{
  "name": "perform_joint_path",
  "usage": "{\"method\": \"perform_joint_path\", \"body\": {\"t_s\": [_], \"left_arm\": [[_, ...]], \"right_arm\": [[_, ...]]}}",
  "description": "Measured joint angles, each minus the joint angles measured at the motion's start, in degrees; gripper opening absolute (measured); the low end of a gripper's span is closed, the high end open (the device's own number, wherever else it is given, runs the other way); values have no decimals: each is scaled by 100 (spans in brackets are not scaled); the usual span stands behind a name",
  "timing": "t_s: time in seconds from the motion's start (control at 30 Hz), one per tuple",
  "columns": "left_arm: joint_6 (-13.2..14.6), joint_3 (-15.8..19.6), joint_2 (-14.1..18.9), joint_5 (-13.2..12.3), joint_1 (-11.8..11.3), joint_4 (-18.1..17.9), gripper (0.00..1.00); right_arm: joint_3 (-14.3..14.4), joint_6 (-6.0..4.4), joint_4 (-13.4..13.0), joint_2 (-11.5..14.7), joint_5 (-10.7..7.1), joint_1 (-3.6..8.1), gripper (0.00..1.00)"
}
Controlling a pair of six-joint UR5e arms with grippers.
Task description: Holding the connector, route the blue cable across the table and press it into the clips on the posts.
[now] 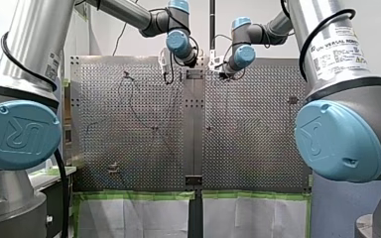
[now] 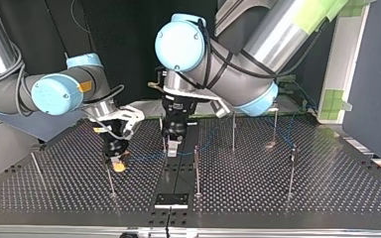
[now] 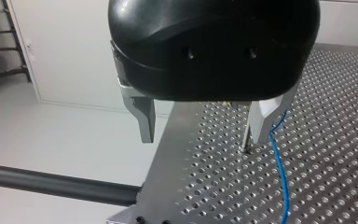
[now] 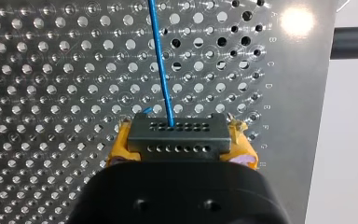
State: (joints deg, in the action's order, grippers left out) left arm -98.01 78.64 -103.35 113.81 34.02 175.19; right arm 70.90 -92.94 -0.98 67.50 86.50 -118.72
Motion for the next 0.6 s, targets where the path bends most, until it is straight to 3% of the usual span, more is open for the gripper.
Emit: {"method": "perform_joint_path", "body": {"t_s": [0.23, 0.6], "left_arm": [[37, -273, -336, 28, 5, 83, 100], [6, -326, -578, -41, -2, -7, 100]], "right_arm": [[0, -5, 2, 2, 0, 10, 0], [0, -6, 1, 2, 0, 17, 0]]}}
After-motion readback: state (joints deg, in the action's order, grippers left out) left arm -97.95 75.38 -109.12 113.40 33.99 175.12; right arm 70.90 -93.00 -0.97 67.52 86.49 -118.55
